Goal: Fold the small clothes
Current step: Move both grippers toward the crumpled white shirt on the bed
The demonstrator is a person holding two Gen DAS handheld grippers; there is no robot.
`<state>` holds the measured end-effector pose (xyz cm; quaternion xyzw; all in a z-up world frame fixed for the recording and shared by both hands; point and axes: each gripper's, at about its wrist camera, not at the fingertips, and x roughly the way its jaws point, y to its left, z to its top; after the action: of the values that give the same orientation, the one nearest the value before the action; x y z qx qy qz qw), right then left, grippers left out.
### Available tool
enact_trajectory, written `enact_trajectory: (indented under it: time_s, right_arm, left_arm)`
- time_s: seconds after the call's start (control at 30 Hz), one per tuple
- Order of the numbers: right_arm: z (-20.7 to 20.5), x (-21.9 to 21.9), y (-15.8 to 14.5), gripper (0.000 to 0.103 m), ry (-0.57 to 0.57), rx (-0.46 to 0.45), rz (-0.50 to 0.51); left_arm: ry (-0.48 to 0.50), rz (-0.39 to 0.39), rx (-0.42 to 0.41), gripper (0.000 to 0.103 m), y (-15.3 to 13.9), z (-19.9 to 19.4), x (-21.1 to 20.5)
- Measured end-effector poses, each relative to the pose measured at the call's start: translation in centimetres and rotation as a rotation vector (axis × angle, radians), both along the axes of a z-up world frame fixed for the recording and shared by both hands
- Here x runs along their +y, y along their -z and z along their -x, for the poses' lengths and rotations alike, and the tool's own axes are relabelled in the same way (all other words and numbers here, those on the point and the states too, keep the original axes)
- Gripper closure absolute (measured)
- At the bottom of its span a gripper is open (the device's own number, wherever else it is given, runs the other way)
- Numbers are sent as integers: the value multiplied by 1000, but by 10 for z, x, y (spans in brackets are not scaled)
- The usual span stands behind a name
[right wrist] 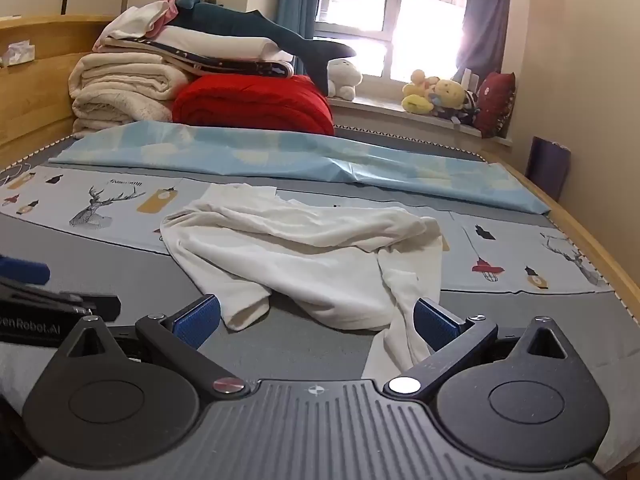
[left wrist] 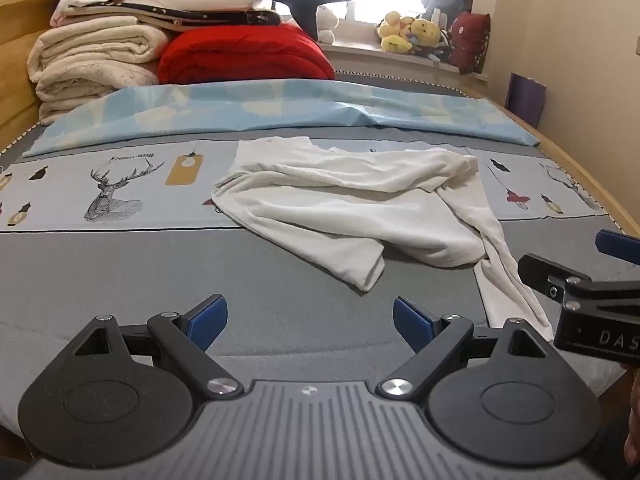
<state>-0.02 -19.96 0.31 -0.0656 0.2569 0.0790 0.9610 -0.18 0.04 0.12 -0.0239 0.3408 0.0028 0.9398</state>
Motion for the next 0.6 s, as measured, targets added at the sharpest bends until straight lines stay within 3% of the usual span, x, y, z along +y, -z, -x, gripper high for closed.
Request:
enact_trajectory:
  time_s: [0.23,0.33,0.6]
  right_arm:
    - [-4,-1,2,3,9,23,-32]
    - [-10,-6,1,9,-2,33,-45]
    - [-5,-3,3,9,-21,19,-51]
  left_arm:
    - [2,-17,24,10,10,1,-9]
    - [5,-21,28,10,11,-2,-15]
    - [6,0,33,10,9,-5,-8]
